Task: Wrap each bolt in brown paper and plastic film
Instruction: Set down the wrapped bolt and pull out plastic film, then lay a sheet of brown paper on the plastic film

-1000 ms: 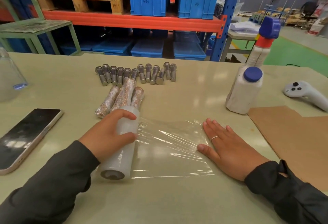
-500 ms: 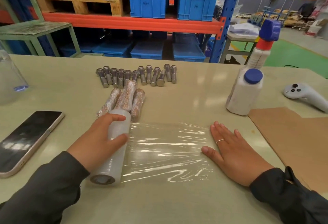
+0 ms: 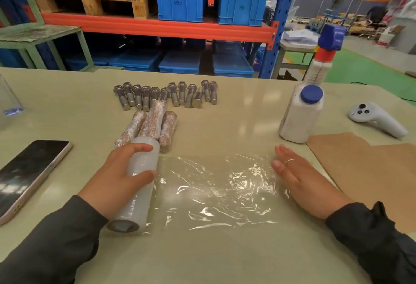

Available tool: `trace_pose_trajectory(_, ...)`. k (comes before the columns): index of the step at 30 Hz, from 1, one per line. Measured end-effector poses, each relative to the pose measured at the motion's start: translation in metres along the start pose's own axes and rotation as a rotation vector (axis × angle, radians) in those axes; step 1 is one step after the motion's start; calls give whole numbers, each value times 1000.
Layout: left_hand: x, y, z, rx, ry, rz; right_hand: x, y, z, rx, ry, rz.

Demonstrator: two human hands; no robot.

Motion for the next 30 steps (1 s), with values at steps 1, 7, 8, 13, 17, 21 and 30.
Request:
trace_pose_trajectory(1,0,0,0,-9,1,1,0,-6,-8,-90,37,-104)
trace_pose_trajectory(7,1,-1,4,-49,15,18,-5,-37,-46,-475,524,-83)
trace_pose_trajectory(8,1,0,4,-48,18,19,-6,-38,-47,-526,506,-54)
trace_pose_trajectory(13,2,0,5,-45,13,13,-6,-40,-50,-642,485,-92)
trace_pose_trajectory(17,2,0,5,-54,13,10,-7,-43,-45,-631,556,-111)
trace_pose_trajectory(21,1,0,5,-72,15,0,-9,-53,-48,-607,504,-170)
trace_pose_trajectory(30,2,0,5,-39,21,-15,-48,-44,37,-493,-91,-706)
Point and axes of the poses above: each hand's wrist, its own x-axis towards the middle knuckle, its own y-axis out of the palm, z = x × y, the point moved 1 cm from there along x, towards the middle knuckle
